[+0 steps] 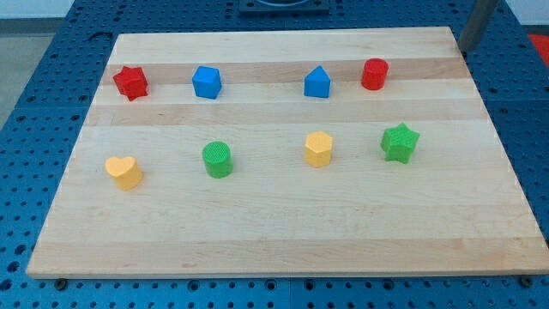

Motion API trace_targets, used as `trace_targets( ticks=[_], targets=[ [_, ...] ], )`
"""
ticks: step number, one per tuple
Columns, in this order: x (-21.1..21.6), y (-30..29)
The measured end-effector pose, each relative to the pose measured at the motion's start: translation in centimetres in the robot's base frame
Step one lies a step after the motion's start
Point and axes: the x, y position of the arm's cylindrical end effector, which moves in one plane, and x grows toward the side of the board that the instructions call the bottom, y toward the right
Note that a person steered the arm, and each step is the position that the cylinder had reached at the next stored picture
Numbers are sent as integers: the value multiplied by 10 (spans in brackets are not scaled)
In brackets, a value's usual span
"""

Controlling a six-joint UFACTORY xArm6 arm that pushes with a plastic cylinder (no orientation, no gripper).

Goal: Slide red circle towards center of the board

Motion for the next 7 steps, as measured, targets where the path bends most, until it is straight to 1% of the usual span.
trace_targets(
  ticks=[2, 4, 5, 6, 7],
  targets=[
    [10, -65],
    [51, -81],
    [58, -93],
    [38, -93],
    [32, -105]
  ],
)
